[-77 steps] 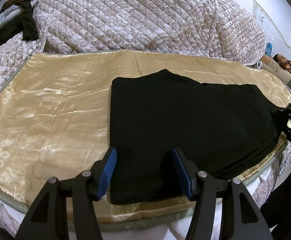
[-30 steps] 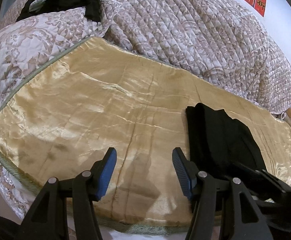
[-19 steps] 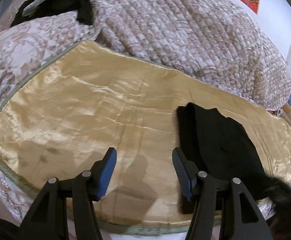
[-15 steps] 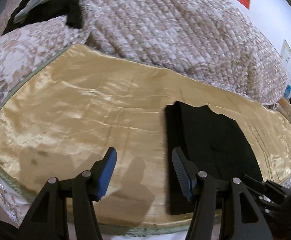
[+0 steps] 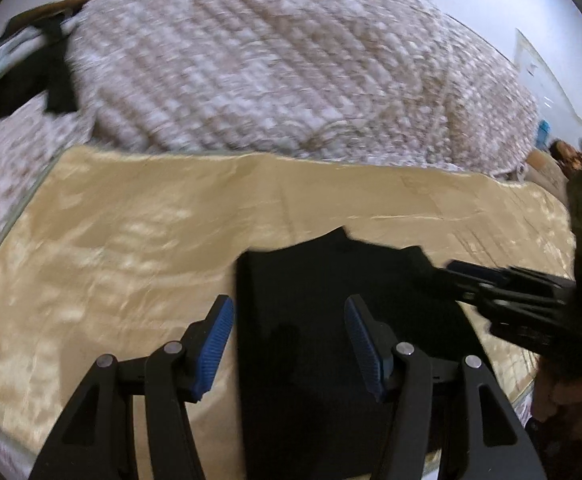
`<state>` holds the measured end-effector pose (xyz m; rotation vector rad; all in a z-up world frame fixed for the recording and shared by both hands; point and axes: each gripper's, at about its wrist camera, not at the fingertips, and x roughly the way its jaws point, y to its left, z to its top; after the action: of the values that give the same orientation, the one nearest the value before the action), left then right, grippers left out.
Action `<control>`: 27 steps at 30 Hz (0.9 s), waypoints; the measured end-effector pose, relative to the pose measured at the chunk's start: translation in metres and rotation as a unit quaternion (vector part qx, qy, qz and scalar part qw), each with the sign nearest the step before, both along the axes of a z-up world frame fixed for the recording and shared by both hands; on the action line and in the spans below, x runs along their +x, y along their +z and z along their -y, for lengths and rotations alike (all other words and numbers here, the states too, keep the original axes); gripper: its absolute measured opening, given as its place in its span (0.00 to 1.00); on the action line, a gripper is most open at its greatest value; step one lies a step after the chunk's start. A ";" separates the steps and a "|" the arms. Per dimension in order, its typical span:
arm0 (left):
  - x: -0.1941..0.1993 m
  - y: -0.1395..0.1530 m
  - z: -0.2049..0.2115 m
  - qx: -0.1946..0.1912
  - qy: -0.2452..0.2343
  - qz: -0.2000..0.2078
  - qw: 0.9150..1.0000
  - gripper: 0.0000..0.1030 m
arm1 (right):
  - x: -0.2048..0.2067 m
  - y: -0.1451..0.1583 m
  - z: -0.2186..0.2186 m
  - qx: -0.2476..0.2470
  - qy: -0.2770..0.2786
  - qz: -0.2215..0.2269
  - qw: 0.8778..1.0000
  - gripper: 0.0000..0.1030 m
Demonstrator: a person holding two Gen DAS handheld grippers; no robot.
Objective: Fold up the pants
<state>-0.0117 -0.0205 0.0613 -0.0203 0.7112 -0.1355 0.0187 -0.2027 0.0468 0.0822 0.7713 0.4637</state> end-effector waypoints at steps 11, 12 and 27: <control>0.027 -0.042 -0.002 0.004 -0.027 -0.058 0.998 0.62 | 0.049 -0.037 0.029 -0.009 -0.065 -0.038 0.997 0.29; 0.026 -0.038 -0.004 -0.001 -0.028 -0.061 0.998 0.61 | 0.050 -0.034 0.038 -0.008 -0.084 -0.034 0.996 0.29; 0.065 -0.037 -0.007 -0.012 -0.012 -0.066 0.998 0.62 | 0.079 -0.044 0.041 0.010 -0.105 -0.057 0.993 0.29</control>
<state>0.0537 -0.0131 0.0243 -0.0444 0.8421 -0.1669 0.0980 -0.2433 0.0029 0.2078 0.8593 0.2679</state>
